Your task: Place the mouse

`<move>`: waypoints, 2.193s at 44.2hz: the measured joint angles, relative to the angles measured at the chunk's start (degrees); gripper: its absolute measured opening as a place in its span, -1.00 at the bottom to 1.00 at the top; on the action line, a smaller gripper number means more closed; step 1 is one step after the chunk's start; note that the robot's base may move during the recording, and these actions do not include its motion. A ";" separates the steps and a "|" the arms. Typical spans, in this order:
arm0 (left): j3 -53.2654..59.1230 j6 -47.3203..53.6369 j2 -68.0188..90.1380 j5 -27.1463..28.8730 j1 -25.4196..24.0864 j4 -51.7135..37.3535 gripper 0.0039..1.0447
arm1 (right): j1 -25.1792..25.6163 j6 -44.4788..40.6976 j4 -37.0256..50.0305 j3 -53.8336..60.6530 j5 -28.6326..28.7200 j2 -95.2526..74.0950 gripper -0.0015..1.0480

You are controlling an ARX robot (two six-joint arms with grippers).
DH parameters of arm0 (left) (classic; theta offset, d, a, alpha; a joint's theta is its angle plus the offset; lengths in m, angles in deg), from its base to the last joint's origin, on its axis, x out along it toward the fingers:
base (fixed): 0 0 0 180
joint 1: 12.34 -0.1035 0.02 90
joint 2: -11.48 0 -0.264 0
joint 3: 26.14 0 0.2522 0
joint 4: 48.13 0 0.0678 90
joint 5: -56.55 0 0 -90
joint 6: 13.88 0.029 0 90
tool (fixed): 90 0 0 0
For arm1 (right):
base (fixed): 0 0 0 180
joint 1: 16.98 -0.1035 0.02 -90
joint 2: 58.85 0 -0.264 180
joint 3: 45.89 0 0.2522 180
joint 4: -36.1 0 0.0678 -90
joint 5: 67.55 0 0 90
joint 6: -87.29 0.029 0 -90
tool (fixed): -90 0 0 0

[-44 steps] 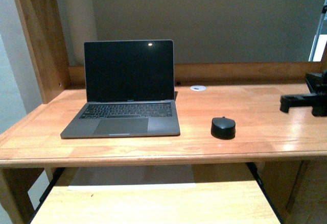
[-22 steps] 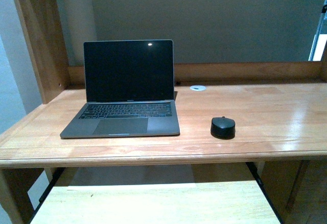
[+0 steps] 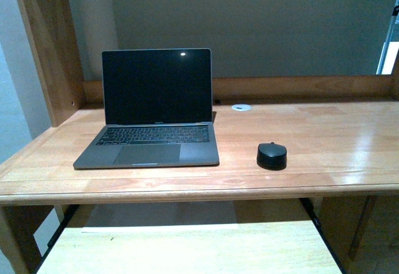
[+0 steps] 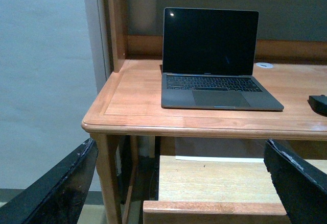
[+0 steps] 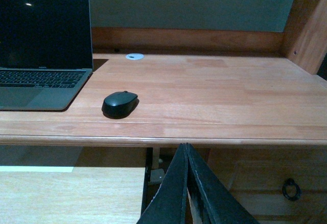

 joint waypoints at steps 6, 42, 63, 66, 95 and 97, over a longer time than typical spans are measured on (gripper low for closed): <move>0.00 0.00 0.00 0.00 0.00 0.02 0.88 | 0.00 0.00 -4.22 1.36 0.00 5.70 -0.96; 0.00 0.00 0.00 0.00 0.00 0.02 0.88 | 0.00 0.00 -37.94 3.65 0.00 43.52 -0.96; 0.00 0.00 0.00 0.07 0.00 0.02 0.88 | 0.00 0.00 -55.78 3.65 0.02 58.21 -0.96; 0.00 0.00 0.00 0.02 -0.02 0.04 0.88 | 0.02 -0.02 -54.58 3.63 0.04 60.48 -0.96; 0.00 0.00 0.00 0.02 0.02 0.04 0.88 | 0.00 -0.17 -55.49 3.65 0.00 60.28 0.88; 0.00 0.00 0.00 0.02 0.02 0.04 0.88 | 0.00 -0.17 -55.49 3.65 0.00 60.28 0.87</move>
